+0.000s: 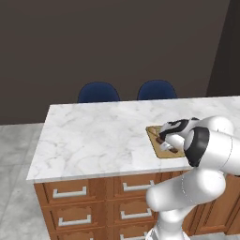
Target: Retrieve the sausage and cheese from the fridge and place them on the cutting board on the counter.
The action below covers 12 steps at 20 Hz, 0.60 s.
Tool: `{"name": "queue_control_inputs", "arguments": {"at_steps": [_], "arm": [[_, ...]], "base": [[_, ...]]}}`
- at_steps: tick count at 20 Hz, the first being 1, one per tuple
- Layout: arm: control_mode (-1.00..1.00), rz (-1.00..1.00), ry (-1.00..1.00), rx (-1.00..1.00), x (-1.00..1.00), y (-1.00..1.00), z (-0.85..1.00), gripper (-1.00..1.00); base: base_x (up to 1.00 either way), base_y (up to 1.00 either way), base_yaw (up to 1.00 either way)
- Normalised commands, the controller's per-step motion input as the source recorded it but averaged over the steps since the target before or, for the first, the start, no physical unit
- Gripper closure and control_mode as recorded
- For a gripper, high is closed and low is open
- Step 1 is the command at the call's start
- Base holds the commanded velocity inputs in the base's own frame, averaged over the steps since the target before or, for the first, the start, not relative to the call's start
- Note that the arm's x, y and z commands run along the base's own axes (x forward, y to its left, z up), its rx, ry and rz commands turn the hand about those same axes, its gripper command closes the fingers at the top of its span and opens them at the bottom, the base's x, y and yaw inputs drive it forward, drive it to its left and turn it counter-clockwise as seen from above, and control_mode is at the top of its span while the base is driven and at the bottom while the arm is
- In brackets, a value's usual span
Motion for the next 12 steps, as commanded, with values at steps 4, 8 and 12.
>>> {"name": "queue_control_inputs", "arguments": {"at_steps": [4,8,12], "arm": [[-1.0,0.0,0.0,0.0,-0.16,-0.01,0.0,-1.0],[-1.0,0.0,-0.01,0.0,-0.35,0.0,0.15,-1.0],[-1.0,0.0,-0.03,0.0,-0.32,0.0,0.51,-1.0]], "base": [[0.0,0.0,0.0],[0.0,0.0,0.0],[0.0,0.0,0.0]]}}
